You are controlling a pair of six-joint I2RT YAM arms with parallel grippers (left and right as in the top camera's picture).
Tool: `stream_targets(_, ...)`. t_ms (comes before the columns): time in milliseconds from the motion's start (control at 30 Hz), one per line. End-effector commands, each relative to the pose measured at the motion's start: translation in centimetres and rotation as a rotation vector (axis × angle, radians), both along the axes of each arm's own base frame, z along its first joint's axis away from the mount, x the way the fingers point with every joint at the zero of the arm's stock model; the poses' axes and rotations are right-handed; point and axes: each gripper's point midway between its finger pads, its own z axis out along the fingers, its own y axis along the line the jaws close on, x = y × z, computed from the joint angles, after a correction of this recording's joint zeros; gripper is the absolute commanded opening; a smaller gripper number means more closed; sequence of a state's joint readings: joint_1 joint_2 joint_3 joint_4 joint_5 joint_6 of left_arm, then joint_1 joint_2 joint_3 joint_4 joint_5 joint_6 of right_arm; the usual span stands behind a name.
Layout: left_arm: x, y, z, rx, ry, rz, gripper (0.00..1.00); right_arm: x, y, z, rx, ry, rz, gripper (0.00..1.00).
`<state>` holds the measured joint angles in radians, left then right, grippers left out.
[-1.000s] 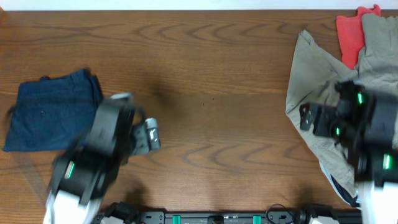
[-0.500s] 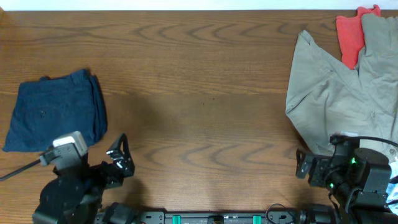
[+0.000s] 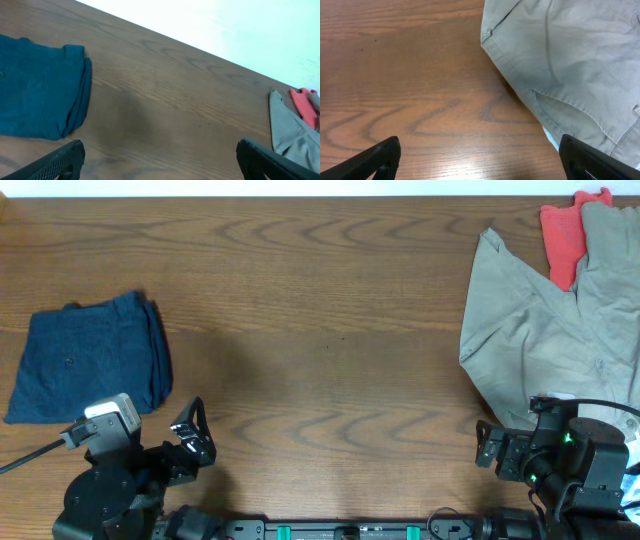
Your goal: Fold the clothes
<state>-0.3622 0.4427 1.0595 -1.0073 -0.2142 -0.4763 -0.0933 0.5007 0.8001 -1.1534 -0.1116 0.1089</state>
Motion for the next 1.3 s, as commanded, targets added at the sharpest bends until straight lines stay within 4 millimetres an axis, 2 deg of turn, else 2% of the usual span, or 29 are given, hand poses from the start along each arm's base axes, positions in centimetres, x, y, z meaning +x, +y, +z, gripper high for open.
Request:
stream_targets(0,0.1,0.2,-0.3,-0.004,0.008,0.016,0.98,0.0,-0.2,-0.2,-0.014,0.001,-0.001,0.99)
stream_targets(267,0.1,0.2,-0.3,-0.004,0.008,0.016,0.98,-0.4,0.2,0.4,-0.017,-0.045,0.024,0.99)
stream_targets(367,0.1,0.2,-0.3,-0.004,0.008,0.016,0.98,-0.5,0.7,1.2,-0.028,-0.107,0.056,0.98)
stream_targets(533,0.1,0.2,-0.3,-0.004,0.008,0.016,0.98,1.5,1.3,3.9,-0.080,-0.369,0.113,0.99)
stream_targets(667,0.1,0.2,-0.3,-0.004,0.008,0.016,0.98,3.1,2.2,4.7,-0.086,-0.605,0.154,0.99)
stream_targets(867,0.1,0.2,-0.3,-0.004,0.008,0.016,0.98,5.4,2.5,4.0,-0.097,-0.819,0.157,0.99)
stream_targets(1067,0.1,0.2,-0.3,-0.004,0.008,0.016,0.98,7.3,2.7,3.1,-0.240,-0.978,0.200,0.99)
stream_targets(1167,0.1,0.2,-0.3,-0.004,0.008,0.016,0.98,7.6,2.6,2.3,-0.297,-1.010,0.208,0.99)
stream_targets(1267,0.1,0.2,-0.3,-0.004,0.008,0.016,0.98,7.8,1.9,1.0,-0.322,-0.947,0.183,0.99)
